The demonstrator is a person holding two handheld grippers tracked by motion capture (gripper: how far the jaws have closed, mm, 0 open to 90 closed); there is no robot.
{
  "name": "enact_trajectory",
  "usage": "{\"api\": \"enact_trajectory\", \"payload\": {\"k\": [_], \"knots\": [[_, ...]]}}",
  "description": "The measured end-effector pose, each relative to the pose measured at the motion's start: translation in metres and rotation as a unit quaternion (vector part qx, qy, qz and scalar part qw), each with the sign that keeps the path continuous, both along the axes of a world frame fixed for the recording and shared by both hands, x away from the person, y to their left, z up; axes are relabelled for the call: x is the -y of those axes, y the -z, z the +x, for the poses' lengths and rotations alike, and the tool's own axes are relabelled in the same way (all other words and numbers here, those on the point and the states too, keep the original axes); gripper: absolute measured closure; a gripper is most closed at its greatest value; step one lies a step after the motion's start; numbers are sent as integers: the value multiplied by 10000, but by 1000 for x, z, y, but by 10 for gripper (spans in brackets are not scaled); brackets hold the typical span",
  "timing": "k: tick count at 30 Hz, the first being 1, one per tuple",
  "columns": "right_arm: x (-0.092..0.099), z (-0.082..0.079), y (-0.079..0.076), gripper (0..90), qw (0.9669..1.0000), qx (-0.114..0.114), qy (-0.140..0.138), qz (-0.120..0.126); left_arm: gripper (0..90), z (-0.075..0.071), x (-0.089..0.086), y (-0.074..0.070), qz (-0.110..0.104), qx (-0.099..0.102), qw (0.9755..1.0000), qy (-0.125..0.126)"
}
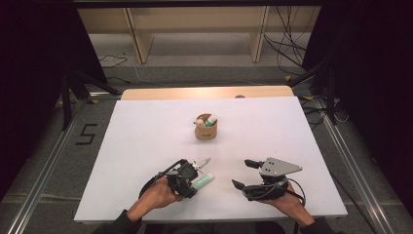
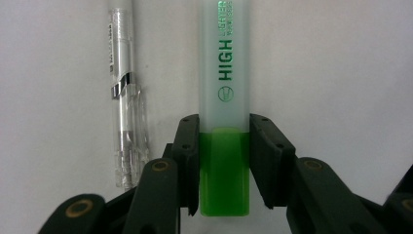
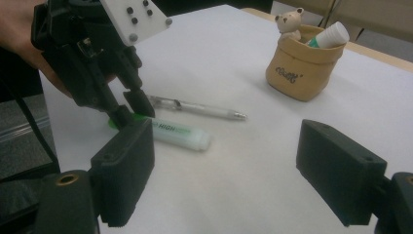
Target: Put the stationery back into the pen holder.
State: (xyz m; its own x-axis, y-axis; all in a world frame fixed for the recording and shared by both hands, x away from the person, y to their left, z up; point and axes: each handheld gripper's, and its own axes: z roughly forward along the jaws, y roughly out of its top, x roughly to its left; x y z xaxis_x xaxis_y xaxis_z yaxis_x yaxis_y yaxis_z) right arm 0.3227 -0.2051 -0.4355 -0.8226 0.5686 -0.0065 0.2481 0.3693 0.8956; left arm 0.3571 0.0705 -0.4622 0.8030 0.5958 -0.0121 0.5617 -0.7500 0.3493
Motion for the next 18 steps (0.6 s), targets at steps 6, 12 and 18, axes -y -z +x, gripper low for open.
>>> {"api": "enact_trajectory", "payload": {"k": [6, 12, 18], "knots": [[-2, -1, 0, 227, 10000, 55, -18, -50, 667, 7, -6, -9, -193, -177, 9997, 35], [-9, -7, -3, 228, 9995, 241, -119, -179, 667, 10, -8, -19, -483, -509, 9973, 217], [-21, -15, -3, 228, 9970, 538, -280, -471, 666, 7, -1, -27, -535, -669, 9952, 470]]}}
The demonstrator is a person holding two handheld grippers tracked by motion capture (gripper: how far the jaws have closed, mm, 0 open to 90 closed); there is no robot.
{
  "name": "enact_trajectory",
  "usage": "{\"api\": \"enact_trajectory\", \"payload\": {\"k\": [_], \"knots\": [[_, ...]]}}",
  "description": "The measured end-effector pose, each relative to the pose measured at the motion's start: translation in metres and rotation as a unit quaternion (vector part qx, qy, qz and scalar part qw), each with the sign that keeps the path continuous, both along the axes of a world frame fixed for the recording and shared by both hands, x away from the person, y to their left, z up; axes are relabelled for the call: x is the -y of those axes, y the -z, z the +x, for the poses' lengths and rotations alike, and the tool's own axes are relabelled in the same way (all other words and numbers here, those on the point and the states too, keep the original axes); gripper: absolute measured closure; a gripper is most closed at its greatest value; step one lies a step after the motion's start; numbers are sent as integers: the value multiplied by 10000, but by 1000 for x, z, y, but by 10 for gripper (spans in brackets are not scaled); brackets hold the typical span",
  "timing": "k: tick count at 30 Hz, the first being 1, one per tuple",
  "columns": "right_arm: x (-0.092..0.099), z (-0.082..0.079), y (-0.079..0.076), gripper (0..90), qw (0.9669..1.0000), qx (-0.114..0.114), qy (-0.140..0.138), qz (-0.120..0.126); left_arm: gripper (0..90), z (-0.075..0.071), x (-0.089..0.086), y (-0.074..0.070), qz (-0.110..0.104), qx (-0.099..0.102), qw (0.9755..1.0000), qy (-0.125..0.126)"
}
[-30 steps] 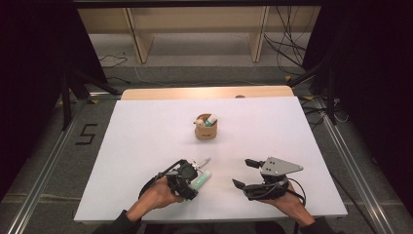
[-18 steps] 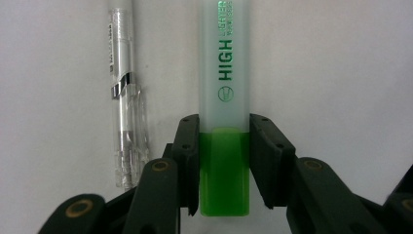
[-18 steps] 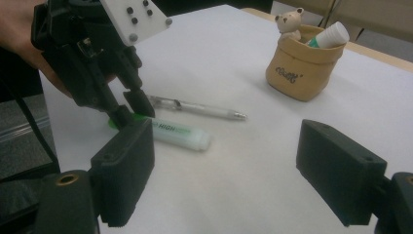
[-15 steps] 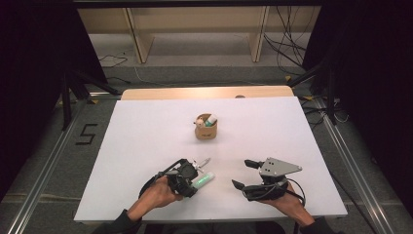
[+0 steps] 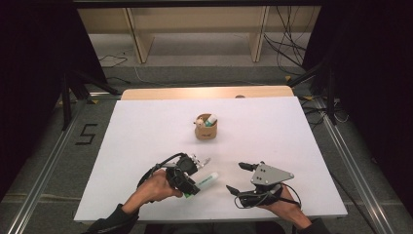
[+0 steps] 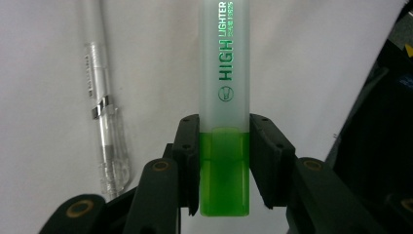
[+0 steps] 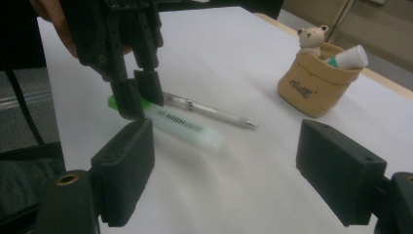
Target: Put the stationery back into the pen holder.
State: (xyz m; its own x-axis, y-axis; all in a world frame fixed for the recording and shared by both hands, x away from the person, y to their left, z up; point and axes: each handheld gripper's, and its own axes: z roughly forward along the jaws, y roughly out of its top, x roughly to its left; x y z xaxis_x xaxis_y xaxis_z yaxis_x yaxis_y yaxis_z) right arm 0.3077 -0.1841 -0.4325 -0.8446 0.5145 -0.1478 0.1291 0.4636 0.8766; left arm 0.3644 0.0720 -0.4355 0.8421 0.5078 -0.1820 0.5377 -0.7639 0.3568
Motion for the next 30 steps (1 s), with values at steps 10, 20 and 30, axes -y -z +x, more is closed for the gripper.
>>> {"api": "enact_trajectory", "payload": {"k": [10, 20, 30], "knots": [[-25, -16, 6, 243, 9917, 841, -266, -933, 666, 3, 8, -6, -6, -97, 9998, 153], [-44, -27, 17, 274, 9696, 1597, -477, -1792, 666, 9, 28, -13, 54, -106, 9994, 319], [-55, -28, 29, 360, 9480, 2039, -456, -2402, 665, 9, 37, -19, 117, -122, 9986, 507]]}}
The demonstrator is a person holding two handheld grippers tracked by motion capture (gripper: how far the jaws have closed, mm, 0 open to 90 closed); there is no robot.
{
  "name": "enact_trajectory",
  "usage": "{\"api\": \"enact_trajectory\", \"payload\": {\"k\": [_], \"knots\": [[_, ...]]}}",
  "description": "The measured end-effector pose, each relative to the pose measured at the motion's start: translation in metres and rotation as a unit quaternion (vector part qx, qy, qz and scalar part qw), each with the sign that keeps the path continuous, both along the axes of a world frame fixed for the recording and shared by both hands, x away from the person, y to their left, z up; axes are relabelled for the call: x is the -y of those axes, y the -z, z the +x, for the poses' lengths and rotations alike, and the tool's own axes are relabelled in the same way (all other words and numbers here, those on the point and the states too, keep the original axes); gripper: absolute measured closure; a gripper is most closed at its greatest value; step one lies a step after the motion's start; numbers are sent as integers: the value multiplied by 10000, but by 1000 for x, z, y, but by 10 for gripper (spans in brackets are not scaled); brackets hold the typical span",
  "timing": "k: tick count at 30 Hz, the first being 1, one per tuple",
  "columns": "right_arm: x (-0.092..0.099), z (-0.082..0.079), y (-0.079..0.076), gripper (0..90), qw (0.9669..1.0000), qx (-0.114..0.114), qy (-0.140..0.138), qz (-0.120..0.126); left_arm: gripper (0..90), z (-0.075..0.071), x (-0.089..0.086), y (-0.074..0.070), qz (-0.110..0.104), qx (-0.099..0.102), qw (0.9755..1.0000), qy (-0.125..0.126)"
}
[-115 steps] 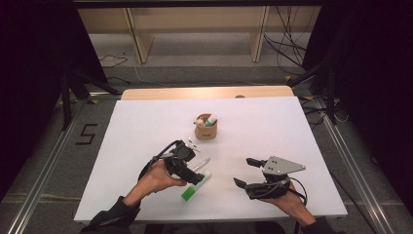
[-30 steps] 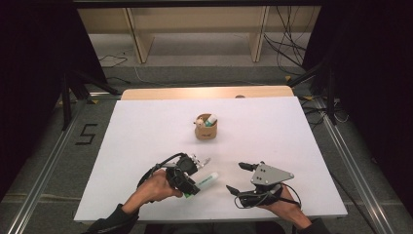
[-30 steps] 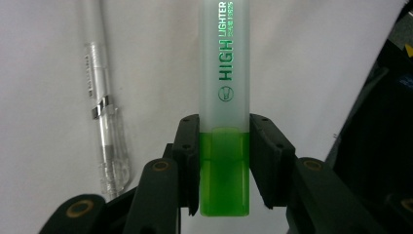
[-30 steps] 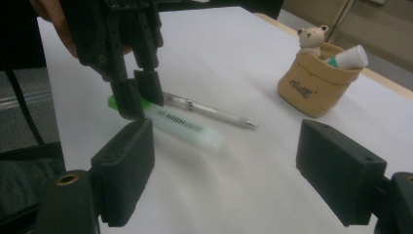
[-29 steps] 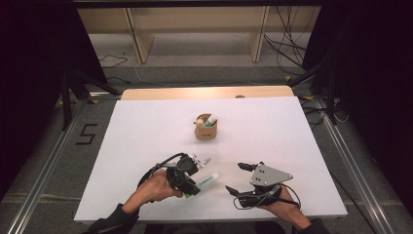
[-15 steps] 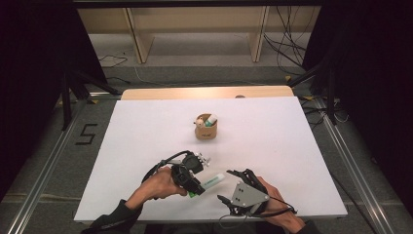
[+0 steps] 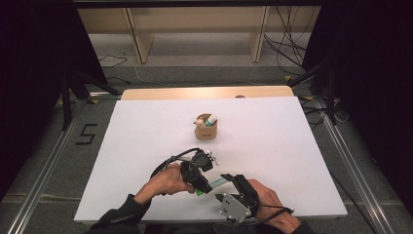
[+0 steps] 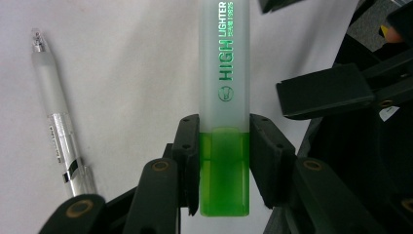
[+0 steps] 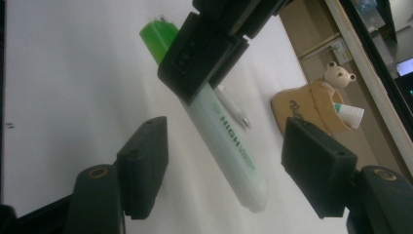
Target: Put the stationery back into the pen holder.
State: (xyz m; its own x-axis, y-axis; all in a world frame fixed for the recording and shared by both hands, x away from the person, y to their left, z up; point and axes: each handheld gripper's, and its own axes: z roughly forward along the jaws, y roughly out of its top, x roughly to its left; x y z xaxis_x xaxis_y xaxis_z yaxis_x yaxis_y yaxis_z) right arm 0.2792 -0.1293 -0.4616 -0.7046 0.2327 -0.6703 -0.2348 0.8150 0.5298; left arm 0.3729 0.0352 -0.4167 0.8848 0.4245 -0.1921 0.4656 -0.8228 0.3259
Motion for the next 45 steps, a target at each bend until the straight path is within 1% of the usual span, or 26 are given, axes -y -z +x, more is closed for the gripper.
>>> {"api": "enact_trajectory", "payload": {"k": [1, 2, 3, 4, 5, 6, 7, 9, 10, 11, 14, 17, 18, 20, 22, 24, 25, 30, 33, 35, 37, 38, 40, 41, 44, 45], "knots": [[-1, 1, 1, 370, 10000, 89, -12, -41, 665, 0, 1, 0, 26, 1, 10000, 10], [-1, 1, 1, 376, 9998, 122, 3, -151, 665, -1, 1, 0, 53, 17, 10000, 12], [-2, 2, 2, 385, 9995, 210, -55, -235, 665, 0, 1, 0, 77, 10, 10000, 32], [-3, 1, 3, 395, 9994, 227, -5, -254, 665, 0, 2, 0, 68, 6, 10000, 48], [-3, 2, 4, 403, 9992, 239, -51, -320, 665, 0, 2, 0, 72, -6, 9999, 70], [-3, 3, 4, 415, 9985, 348, -128, -395, 665, 0, 3, 0, 68, -5, 10000, 69], [-5, 2, 5, 426, 9985, 367, -71, -399, 665, -1, 3, 0, 64, -20, 9999, 77], [-6, 1, 7, 446, 9979, 460, -84, -441, 665, -1, 4, -1, 64, -27, 9999, 76], [-7, 1, 7, 453, 9969, 574, -146, -526, 665, -1, 5, -2, 67, -22, 9999, 89], [-8, -1, 9, 466, 9967, 597, -111, -532, 665, -1, 5, -2, 69, -27, 9999, 103], [-11, -3, 11, 502, 9933, 866, -146, -752, 665, -1, 6, -4, 43, -42, 9999, 135], [-14, -5, 14, 543, 9898, 1088, -181, -901, 665, -1, 8, -5, 38, -55, 9998, 161], [-14, -6, 15, 561, 9896, 1105, -153, -912, 665, -1, 8, -6, 35, -57, 9998, 187], [-15, -5, 15, 587, 9873, 1256, -192, -950, 665, -1, 9, -6, 17, -61, 9998, 176], [-15, -5, 15, 608, 9870, 1276, -170, -967, 665, -1, 9, -7, 17, -60, 9998, 180], [-15, -6, 16, 628, 9853, 1356, -189, -1026, 665, -1, 9, -8, 21, -68, 9998, 205], [-16, -6, 16, 641, 9837, 1424, -213, -1075, 665, -1, 9, -8, 15, -79, 9998, 208], [-17, -7, 18, 677, 9817, 1522, -198, -1129, 665, 0, 9, -10, -4, -87, 9998, 179], [-17, -7, 18, 698, 9789, 1623, -287, -1208, 665, 1, 8, -10, -26, -115, 9998, 159], [-17, -8, 19, 703, 9780, 1674, -248, -1222, 665, 1, 8, -10, -19, -129, 9998, 145], [-18, -8, 20, 709, 9760, 1740, -285, -1278, 665, 2, 8, -10, -23, -146, 9998, 116], [-18, -8, 21, 711, 9757, 1764, -260, -1272, 665, 2, 8, -10, -36, -171, 9998, 82], [-19, -8, 21, 719, 9734, 1823, -273, -1364, 665, 2, 8, -9, -53, -197, 9998, 26], [-19, -8, 22, 723, 9735, 1819, -245, -1362, 664, 2, 8, -10, -46, -209, 9998, 18], [-20, -8, 23, 742, 9703, 1902, -249, -1474, 663, 3, 8, -10, -74, -213, 9997, -36], [-20, -8, 24, 747, 9706, 1877, -230, -1489, 663, 3, 8, -10, -81, -225, 9997, -55]]}}
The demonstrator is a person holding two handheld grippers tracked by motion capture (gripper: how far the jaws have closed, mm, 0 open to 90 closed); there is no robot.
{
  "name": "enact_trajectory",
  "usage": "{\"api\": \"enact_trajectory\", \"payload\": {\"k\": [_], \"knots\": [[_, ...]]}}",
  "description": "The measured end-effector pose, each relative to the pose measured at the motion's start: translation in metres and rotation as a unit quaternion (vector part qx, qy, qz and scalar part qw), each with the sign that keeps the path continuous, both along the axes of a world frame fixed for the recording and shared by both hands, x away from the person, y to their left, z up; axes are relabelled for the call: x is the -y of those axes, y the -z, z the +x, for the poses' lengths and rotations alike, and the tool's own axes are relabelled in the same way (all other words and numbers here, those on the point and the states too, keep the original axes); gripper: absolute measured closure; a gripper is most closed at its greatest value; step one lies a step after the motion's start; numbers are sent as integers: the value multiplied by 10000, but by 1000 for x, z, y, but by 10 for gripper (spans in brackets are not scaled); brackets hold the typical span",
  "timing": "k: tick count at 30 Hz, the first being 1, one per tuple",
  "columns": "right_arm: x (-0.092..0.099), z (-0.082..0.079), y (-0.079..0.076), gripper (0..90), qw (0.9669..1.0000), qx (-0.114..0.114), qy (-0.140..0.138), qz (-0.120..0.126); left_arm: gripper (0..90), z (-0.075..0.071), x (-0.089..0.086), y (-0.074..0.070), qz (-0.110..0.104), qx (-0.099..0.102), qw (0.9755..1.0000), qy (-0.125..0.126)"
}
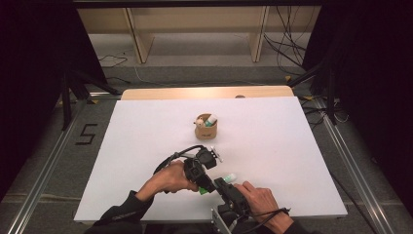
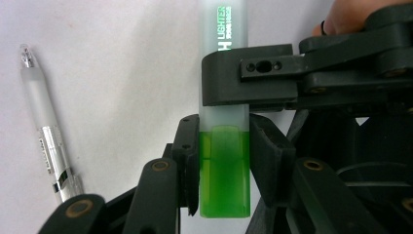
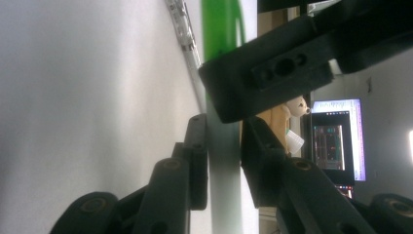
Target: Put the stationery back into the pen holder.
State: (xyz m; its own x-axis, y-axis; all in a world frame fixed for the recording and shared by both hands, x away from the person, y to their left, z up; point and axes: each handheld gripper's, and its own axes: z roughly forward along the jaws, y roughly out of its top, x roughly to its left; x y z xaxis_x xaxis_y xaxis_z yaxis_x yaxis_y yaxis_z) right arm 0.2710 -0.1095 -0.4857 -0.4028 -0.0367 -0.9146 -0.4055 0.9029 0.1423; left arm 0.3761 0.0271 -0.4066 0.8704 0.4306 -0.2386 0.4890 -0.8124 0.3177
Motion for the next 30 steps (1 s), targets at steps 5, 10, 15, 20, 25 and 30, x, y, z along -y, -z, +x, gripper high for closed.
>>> {"api": "enact_trajectory", "payload": {"k": [5, 10, 15, 20, 25, 30], "knots": [[0, -1, 1, 769, 10000, 71, 3, -62, 660, 1, 0, 1, 1, -45, 10000, -32], [0, -1, 1, 774, 9999, 90, -47, -50, 651, 0, -1, 0, 3, -22, 10000, -16], [3, 0, 1, 775, 10000, 48, 3, -47, 556, -2, -7, -6, -45, -6, 10000, -9], [7, 2, 0, 774, 10000, 62, -4, -73, 431, -6, -19, -12, -181, 101, 9998, -78], [12, 4, -1, 775, 9999, 2, 73, 91, 368, -7, -32, -17, -443, 285, 9983, -241], [19, 9, -3, 774, 9996, -95, 160, 214, 311, -6, -39, -20, -667, 463, 9961, -332]]}}
